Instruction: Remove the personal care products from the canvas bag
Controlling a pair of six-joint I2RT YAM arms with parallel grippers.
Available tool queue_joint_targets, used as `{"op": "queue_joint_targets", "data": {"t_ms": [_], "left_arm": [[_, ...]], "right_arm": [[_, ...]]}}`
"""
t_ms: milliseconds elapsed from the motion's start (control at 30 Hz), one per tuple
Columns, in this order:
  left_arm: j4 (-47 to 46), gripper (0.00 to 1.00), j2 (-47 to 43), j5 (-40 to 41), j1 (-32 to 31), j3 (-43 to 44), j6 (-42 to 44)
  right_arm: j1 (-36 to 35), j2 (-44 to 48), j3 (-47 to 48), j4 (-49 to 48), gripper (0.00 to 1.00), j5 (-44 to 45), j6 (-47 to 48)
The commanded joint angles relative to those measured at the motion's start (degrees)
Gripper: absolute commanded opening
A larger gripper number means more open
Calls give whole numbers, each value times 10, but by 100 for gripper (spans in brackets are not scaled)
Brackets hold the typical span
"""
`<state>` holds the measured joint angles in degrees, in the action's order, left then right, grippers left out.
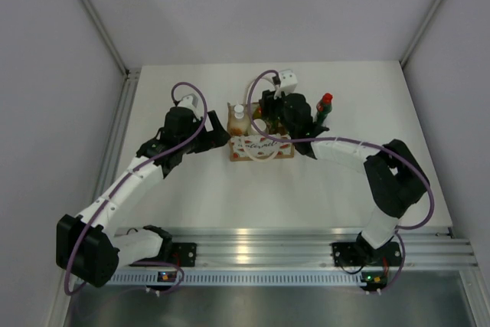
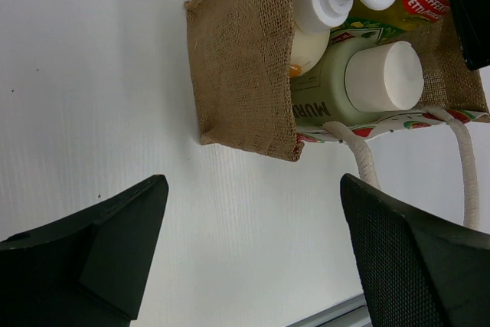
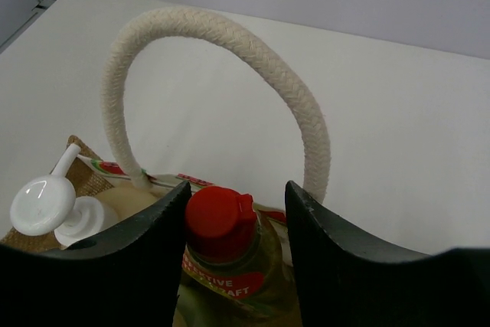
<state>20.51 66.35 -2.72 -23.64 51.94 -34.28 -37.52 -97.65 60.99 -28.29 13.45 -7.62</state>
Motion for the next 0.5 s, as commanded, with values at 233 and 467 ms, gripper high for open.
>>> {"op": "queue_joint_targets", "data": {"t_ms": [233, 467], "left_arm": [[-29, 98, -11, 1, -1, -2, 11], [-28, 98, -15, -1, -1, -3, 11]], "right_arm": [[-16, -21, 23, -73, 42, 4, 20], [-17, -21, 15, -84, 22, -15, 28]]}}
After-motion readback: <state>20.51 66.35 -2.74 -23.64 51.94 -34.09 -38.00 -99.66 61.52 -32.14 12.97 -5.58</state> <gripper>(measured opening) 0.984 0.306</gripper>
